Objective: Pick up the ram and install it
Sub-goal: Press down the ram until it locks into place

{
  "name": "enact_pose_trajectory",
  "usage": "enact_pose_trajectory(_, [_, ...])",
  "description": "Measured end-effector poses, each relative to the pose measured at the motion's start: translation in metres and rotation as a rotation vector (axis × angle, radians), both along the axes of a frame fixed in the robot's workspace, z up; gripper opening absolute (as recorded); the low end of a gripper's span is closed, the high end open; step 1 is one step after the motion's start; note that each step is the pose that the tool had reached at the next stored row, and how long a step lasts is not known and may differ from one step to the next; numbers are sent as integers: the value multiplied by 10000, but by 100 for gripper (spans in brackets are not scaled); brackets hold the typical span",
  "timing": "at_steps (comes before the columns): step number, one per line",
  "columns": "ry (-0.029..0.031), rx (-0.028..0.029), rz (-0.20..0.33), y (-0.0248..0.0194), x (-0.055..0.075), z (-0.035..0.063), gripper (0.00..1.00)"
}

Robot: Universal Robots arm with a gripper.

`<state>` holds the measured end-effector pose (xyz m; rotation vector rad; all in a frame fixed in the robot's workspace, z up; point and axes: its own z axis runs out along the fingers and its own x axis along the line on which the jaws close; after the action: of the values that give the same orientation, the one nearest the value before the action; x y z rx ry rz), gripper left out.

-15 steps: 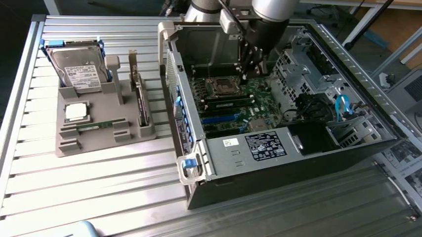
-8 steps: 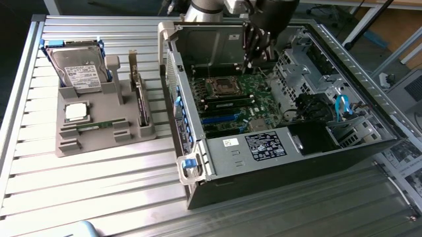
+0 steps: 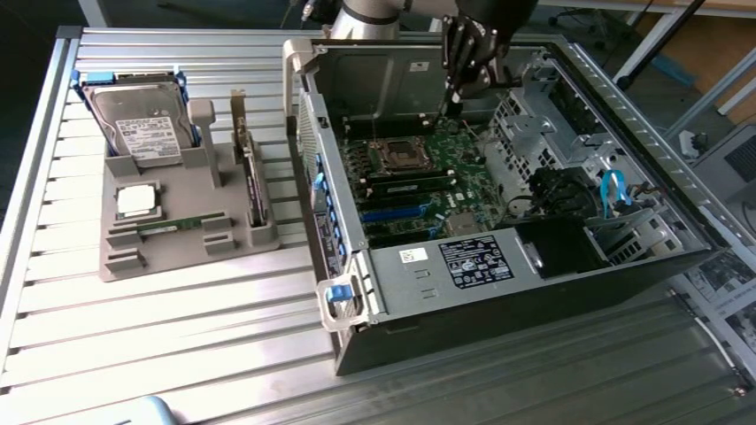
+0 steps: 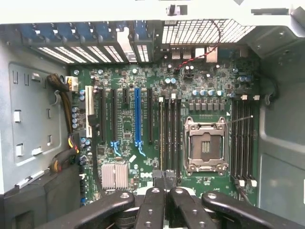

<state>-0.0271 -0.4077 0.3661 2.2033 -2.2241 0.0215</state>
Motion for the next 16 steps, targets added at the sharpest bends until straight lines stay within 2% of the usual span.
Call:
enact_pose_trajectory(4, [0,0,0,0,0,0,11])
enact_pose_trajectory(7, [1,-24,0,1,58,1,11])
enact_pose_trajectory(11, [0,-60,0,6,254,1,11])
enact_pose_trajectory(16, [2,-60,-1,9,510,0,11])
